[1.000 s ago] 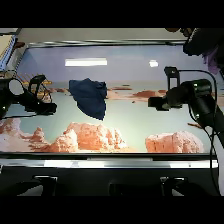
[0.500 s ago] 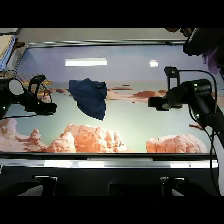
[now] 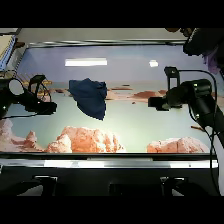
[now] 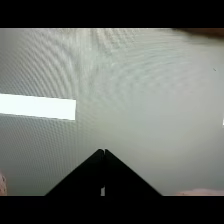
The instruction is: Fold the clothes and pants, and hang the long-sleeved shirts on hangers.
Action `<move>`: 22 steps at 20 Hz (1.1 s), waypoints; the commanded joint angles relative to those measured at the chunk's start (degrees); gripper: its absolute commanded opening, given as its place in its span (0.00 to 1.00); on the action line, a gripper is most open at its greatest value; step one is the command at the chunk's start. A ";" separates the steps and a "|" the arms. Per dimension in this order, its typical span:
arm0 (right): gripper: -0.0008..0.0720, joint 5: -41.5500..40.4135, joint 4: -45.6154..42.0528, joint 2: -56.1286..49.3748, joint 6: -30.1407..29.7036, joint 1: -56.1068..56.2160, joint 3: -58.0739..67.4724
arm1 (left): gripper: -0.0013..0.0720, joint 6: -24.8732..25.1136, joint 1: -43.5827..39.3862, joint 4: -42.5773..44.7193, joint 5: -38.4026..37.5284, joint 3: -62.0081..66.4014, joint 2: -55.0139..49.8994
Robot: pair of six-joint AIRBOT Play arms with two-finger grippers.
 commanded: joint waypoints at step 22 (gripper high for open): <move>0.06 0.00 0.00 -0.04 0.00 0.00 0.04 | 1.00 -21.53 -7.10 -9.92 46.45 4.20 -26.64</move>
